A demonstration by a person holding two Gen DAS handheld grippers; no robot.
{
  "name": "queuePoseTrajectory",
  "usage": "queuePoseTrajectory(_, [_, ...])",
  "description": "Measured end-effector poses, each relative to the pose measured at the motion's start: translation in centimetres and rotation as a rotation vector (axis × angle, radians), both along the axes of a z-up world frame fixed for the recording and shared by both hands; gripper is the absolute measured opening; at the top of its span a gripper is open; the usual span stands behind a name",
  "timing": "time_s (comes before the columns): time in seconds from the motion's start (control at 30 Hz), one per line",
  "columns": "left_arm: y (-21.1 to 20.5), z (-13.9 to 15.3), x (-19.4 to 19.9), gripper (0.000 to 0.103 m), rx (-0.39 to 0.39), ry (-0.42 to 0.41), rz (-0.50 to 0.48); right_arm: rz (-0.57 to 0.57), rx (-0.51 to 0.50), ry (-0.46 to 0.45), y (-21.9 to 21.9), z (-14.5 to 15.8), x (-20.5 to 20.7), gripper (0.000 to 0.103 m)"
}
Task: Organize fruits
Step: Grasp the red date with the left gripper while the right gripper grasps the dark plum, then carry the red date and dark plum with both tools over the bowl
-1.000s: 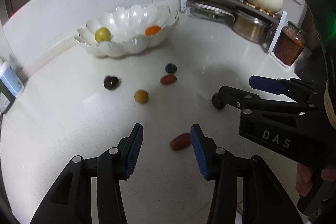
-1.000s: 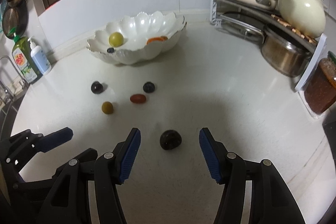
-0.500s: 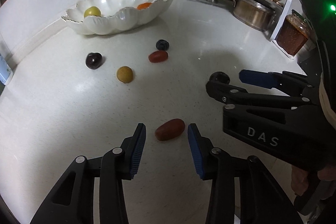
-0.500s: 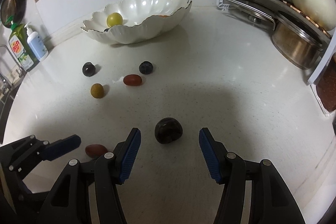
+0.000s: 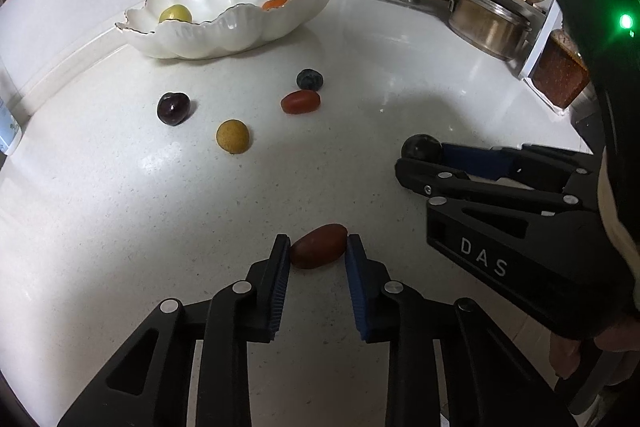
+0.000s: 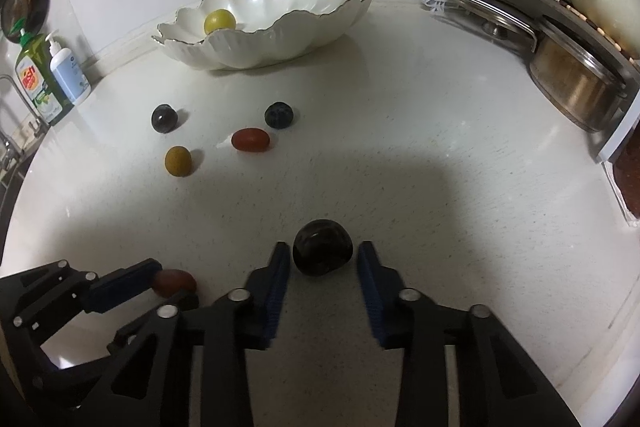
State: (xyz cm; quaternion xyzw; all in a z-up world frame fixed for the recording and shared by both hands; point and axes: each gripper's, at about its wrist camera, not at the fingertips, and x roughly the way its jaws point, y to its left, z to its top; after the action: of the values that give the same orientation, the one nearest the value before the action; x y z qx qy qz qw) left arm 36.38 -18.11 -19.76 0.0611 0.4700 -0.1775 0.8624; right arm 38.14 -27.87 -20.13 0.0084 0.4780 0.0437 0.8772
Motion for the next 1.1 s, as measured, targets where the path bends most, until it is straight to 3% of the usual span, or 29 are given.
queuePoseTrajectory(0.57, [2.0,2.3,-0.1,0.028,-0.031,-0.059,0.046,-0.021,0.004,-0.042,0.8,1.9,-1.1,0.030])
queuePoseTrajectory(1.1, [5.3,7.3,0.5,0.028,-0.081,-0.196,0.087,-0.042,0.014,-0.130,3.0,6.3,-1.9,0.030])
